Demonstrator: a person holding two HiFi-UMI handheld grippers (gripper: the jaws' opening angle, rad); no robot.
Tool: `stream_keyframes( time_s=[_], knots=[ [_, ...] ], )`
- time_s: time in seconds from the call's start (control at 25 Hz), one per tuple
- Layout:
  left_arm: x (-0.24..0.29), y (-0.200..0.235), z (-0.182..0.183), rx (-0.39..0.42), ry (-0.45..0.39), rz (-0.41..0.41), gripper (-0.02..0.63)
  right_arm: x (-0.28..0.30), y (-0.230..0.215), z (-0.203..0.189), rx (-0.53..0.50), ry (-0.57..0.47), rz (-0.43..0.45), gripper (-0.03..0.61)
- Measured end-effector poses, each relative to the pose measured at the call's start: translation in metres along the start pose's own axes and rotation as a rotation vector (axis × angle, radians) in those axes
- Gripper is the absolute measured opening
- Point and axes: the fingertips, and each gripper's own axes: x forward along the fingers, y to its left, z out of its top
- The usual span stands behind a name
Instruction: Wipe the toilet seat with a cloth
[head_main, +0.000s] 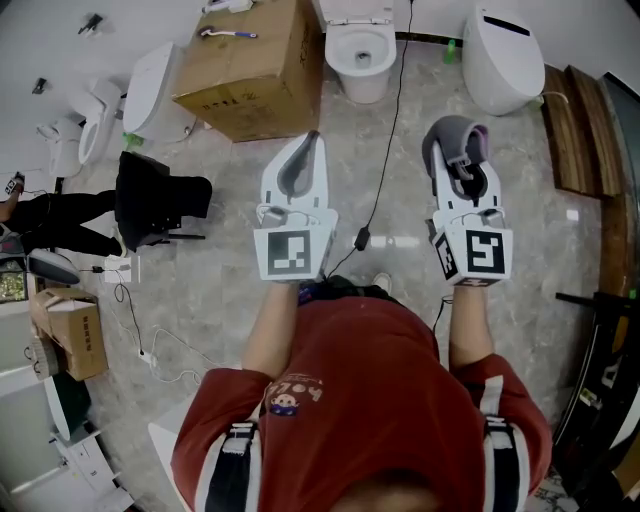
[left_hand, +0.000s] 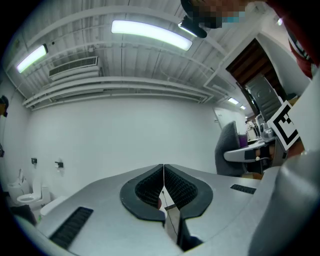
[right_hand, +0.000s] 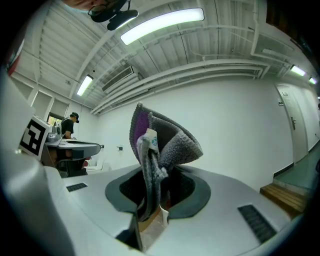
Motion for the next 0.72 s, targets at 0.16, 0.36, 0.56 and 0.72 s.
stream_keyframes(
  time_s=[0.16,0.36,0.56,0.72],
  knots=[
    [0.008,0.000,0.006,0.015,-0.002,0.005,0.017,0.003,-0.008,0.001,0.007,-0.005,0.004,0.089],
    [0.025,0.017,0.004,-0.004,-0.013,0.020,0.017,0.023,-0.007,-0.001,-0.021,0.007,0.018,0.089],
    [0.055,0.050,-0.012,-0.026,-0.035,0.021,0.017,0.065,-0.002,-0.005,-0.063,0.013,0.014,0.090],
    [0.097,0.091,-0.023,-0.050,-0.062,0.025,0.017,0.121,0.001,-0.003,-0.103,0.021,0.004,0.089]
  ],
)
